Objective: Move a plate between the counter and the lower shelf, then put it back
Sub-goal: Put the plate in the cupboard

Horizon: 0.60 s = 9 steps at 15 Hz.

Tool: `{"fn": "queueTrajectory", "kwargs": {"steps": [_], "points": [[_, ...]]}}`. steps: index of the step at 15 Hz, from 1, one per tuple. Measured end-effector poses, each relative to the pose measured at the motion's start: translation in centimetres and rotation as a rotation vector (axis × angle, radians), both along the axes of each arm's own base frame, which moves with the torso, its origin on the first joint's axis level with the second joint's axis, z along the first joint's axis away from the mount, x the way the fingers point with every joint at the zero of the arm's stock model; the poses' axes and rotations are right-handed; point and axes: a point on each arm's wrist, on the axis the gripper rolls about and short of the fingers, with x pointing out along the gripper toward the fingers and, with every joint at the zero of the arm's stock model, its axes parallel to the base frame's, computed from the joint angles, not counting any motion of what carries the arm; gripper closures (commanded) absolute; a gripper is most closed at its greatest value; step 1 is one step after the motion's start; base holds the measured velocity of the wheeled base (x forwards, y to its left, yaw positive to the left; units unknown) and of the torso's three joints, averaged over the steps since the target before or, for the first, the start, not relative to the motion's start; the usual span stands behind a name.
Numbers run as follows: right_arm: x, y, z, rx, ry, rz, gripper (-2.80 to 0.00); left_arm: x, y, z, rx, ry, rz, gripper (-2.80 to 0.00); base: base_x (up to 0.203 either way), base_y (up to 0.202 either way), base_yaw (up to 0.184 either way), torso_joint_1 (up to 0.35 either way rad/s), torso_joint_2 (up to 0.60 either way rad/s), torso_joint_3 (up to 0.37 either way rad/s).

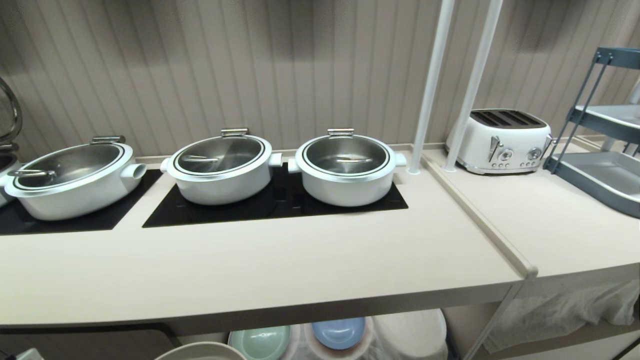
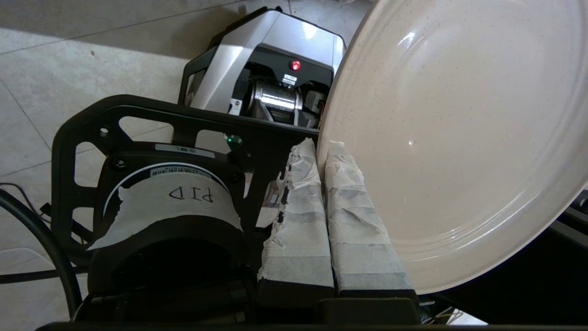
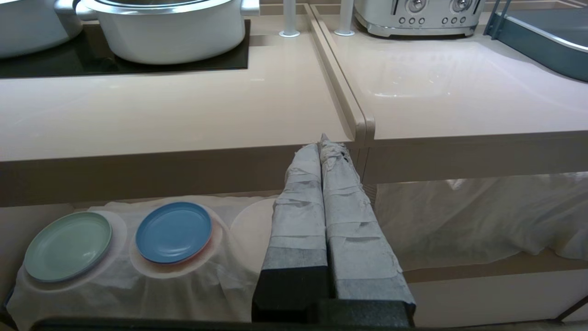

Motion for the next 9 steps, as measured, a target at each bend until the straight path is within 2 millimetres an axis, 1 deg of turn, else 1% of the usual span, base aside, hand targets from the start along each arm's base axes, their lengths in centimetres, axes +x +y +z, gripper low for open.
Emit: {"fn": "queueTrajectory", "kwargs": {"steps": [9], "points": [[0.0,0.0,0.0,0.0,0.0,0.0,0.0,-0.28,-0.03,-0.7,-0.004,0.023,0.004,0.0,0.0,0.0,0.0,0.0,0.0,0.0]]}}
